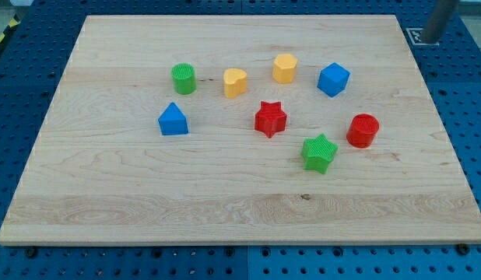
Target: Slightly move the red circle to the right of the red star
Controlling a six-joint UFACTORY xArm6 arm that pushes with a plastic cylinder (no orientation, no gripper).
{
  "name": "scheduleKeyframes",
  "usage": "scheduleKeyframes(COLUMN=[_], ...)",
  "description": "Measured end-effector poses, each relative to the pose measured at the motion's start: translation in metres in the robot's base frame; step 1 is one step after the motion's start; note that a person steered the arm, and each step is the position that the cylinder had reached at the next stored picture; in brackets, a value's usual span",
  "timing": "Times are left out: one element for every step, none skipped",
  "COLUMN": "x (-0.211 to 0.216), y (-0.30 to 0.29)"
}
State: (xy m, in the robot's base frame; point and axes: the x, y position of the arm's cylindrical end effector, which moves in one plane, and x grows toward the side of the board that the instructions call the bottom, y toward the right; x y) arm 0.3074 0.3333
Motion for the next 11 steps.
scheduleKeyframes(x=[0.093,0.102,0.102,0.102,0.102,0.109,0.117,0.125,0.164,0.192,0.191], y=[-0.005,-0.009,-0.049,-0.106,-0.116,-0.183,-0.198,-0.147,-0.127,-0.127,-0.132])
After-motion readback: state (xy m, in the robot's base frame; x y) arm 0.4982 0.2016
